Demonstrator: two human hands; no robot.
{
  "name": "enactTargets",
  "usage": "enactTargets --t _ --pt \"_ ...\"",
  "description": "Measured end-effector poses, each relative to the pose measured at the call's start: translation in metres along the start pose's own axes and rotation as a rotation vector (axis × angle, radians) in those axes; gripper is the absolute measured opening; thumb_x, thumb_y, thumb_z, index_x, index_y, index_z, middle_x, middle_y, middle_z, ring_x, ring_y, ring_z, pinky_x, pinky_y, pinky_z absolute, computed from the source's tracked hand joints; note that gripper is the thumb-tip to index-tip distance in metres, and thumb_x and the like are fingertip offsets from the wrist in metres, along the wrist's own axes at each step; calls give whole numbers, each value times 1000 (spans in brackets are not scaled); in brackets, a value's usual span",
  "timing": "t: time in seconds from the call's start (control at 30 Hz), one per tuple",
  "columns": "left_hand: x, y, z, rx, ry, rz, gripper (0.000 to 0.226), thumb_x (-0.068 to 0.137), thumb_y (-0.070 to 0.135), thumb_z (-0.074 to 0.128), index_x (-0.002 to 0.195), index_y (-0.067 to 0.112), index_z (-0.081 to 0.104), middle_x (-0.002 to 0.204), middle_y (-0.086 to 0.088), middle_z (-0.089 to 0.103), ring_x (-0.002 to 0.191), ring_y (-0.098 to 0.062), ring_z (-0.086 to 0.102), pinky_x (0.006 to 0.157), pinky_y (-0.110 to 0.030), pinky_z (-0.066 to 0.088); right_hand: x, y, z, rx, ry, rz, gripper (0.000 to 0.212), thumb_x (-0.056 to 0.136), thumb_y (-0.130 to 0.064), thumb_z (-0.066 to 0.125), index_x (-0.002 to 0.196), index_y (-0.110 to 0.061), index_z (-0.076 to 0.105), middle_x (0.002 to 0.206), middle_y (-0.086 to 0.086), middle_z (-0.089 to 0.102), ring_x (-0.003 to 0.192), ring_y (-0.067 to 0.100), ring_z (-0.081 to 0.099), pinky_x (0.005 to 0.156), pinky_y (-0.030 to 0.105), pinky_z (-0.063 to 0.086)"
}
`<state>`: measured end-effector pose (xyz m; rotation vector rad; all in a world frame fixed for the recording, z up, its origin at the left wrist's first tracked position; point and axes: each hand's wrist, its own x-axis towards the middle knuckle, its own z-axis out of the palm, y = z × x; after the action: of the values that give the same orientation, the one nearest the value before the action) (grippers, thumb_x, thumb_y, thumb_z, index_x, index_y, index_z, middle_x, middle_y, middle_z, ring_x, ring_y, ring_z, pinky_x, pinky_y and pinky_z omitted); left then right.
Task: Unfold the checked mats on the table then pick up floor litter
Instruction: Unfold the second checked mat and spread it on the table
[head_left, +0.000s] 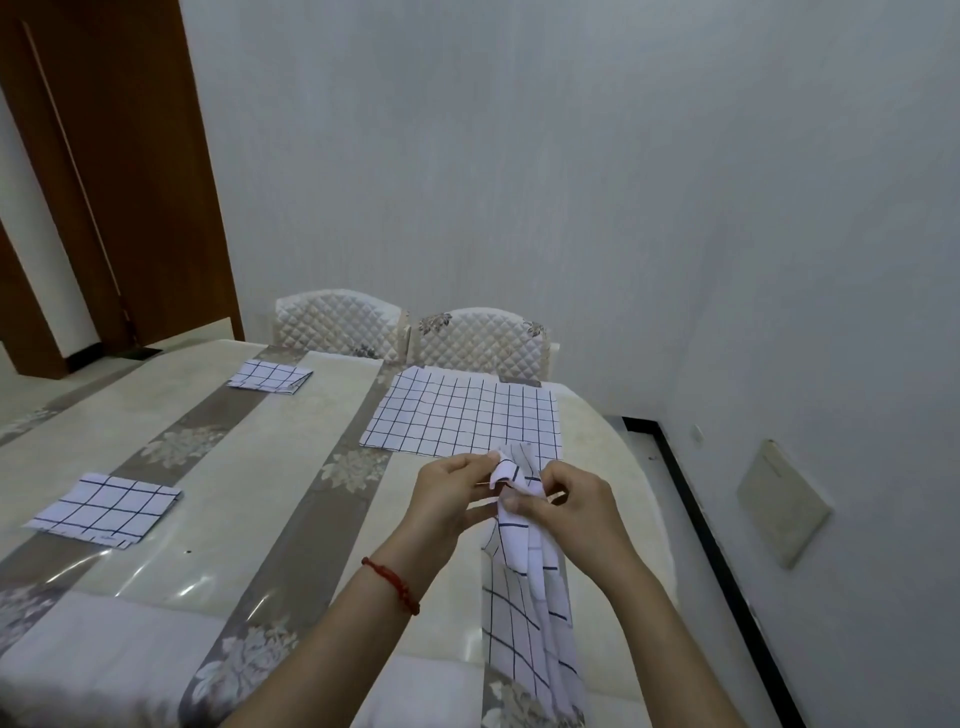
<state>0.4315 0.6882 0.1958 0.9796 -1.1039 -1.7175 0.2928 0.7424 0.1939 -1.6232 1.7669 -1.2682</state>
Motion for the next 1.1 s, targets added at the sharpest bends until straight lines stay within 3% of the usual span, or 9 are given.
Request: enactTargets --t 0.13,0.3,0.47,0.57,0.67,0.77,0.87,0.9,1.1 --pt "5 2 -6 -74 72 9 16 87 12 58 74 6 65 72 -8 70 66 -17 69 57 -26 56 -1 3 -5 115 6 11 37 75 -26 72 53 -20 43 47 -12 42 46 1 36 46 8 32" --pt "15 8 -29 17 207 84 16 88 10 51 78 3 61 74 -10 65 63 -18 65 54 -26 55 -1 8 -17 135 136 42 42 83 -18 66 52 -18 38 53 -3 39 49 3 34 48 11 31" --pt "25 4 -70 592 450 233 15 84 15 56 75 5 63 71 -3 60 74 -22 55 55 -26 41 9 6 -40 -3 252 61 16 83 -19 64 71 -9 62 71 9 65 67 20 56 61 23 42" --pt "24 0 -67 878 420 311 24 83 19 62 105 10 63 106 -4 66 101 -21 58 81 -28 42 17 -4 -48 -197 199 -32 19 84 -21 60 67 -14 59 58 -5 55 58 12 47 54 16 35" --pt "23 4 -34 911 176 508 55 76 24 72 126 13 52 130 2 52 124 -14 44 103 -25 30 22 -18 -51 -397 12 -99 16 86 -24 59 72 -16 62 56 -10 52 55 3 45 53 13 35" --pt "24 13 -4 890 -47 553 57 72 30 75 124 25 53 119 20 47 113 3 41 99 -19 29 24 -30 -52 -471 -94 -164 12 86 -26 59 79 -19 66 63 -13 57 62 -4 50 64 2 35" --pt "25 22 11 796 -234 499 8 76 23 71 84 21 69 78 14 63 72 4 55 70 -19 41 23 -32 -54 -409 -89 -176 10 84 -26 62 77 -20 67 60 -13 56 62 -8 50 61 4 36" --pt "26 24 13 768 -250 505 6 79 21 69 76 15 69 70 8 62 65 -2 55 65 -21 42 22 -31 -56 -366 -81 -154 11 83 -26 63 74 -20 67 58 -13 55 59 -6 49 59 6 37" --pt "29 40 -4 446 4 491 22 83 16 65 64 28 68 61 17 69 63 5 63 60 -10 50 12 -2 -79 -158 -69 45 40 76 -22 71 43 -23 49 43 -13 42 43 1 36 44 12 27"
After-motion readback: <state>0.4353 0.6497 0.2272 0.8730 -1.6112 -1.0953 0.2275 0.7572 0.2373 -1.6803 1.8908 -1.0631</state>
